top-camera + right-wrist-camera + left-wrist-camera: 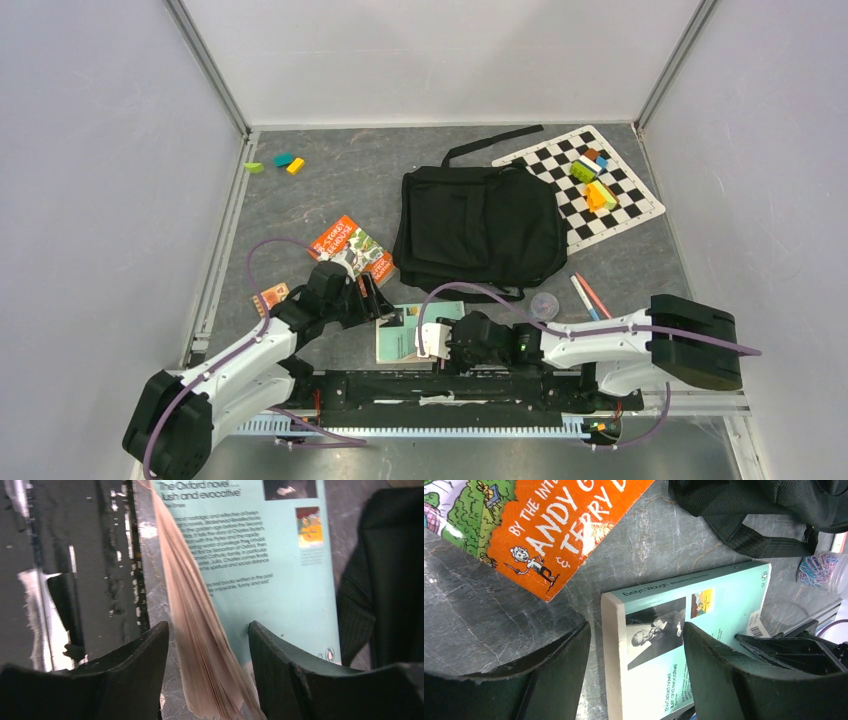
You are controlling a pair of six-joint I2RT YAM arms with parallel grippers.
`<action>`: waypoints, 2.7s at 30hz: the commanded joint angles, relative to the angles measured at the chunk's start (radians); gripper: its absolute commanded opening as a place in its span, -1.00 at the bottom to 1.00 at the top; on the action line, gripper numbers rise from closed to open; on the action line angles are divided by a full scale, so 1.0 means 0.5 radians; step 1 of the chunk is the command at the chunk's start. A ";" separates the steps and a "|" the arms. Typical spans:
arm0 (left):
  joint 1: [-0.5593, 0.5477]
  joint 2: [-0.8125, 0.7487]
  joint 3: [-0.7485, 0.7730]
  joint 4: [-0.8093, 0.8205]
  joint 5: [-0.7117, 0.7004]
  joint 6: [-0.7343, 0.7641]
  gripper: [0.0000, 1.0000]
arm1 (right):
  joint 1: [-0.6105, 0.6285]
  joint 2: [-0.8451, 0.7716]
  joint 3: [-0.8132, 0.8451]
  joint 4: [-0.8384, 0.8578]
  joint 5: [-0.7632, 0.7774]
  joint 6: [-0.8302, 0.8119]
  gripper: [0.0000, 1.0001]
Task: Pack the student bag
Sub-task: Pick up the book from the center of the board.
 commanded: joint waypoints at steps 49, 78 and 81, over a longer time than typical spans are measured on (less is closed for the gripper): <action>0.000 0.024 -0.247 0.976 0.457 -0.838 0.24 | 0.487 -0.322 -0.347 0.801 1.332 0.351 -1.00; 0.003 -0.762 0.485 0.204 0.941 0.226 -0.96 | -0.453 -0.689 0.428 -0.359 -0.218 0.497 0.96; 0.003 -0.692 0.613 0.156 1.114 0.291 -0.96 | -0.673 -0.633 0.436 -0.319 -0.495 0.489 0.96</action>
